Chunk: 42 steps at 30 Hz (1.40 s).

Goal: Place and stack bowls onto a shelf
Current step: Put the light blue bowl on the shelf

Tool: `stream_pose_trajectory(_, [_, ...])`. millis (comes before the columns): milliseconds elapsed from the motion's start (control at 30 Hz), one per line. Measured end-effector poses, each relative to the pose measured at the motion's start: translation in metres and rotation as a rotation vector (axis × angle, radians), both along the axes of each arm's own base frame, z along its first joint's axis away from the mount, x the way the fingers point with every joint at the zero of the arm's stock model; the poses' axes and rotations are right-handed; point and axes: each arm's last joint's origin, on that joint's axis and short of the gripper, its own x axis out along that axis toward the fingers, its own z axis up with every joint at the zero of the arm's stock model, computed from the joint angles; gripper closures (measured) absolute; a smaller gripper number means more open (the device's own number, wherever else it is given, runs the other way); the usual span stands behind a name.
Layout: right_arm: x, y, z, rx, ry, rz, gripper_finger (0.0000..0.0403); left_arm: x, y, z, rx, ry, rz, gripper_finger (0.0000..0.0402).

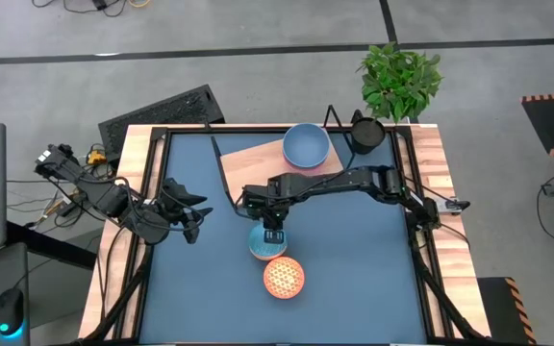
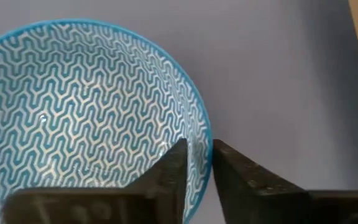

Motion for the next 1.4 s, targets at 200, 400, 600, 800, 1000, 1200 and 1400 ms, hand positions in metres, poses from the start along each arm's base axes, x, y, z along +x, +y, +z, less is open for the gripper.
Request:
stream_pose_trajectory(200, [0.000, -0.003, 0.002, 0.018, -0.006, -0.017, 0.0374, 0.000, 0.000, 0.000, -0.001, 0.000, 0.000, 0.0239])
stream_pose_trajectory(400, [-0.003, -0.010, 0.005, 0.030, 0.015, -0.052, 0.0374, 0.000, 0.000, 0.000, 0.001, 0.001, -0.001, 0.0239])
stream_pose_trajectory(600, [-0.006, -0.014, 0.026, 0.023, 0.014, -0.057, 0.0374, 0.000, 0.000, 0.000, 0.003, 0.002, -0.003, 0.0239])
stream_pose_trajectory(800, [-0.006, -0.030, 0.049, 0.036, -0.038, -0.077, 0.0375, 0.000, 0.000, 0.000, 0.004, 0.002, -0.003, 0.0239])
stream_pose_trajectory(1000, [-0.006, -0.054, 0.064, 0.029, -0.079, -0.102, 0.0375, 0.000, 0.000, 0.000, 0.002, 0.007, -0.007, 0.0239])
stream_pose_trajectory(1200, [-0.010, -0.094, 0.082, 0.006, -0.152, -0.153, 0.0375, -0.001, 0.001, -0.002, 0.012, 0.027, -0.005, 0.0239])
stream_pose_trajectory(1400, [-0.018, -0.145, 0.084, -0.007, -0.194, -0.271, 0.0375, -0.001, 0.001, -0.002, 0.013, 0.027, -0.005, 0.0239])
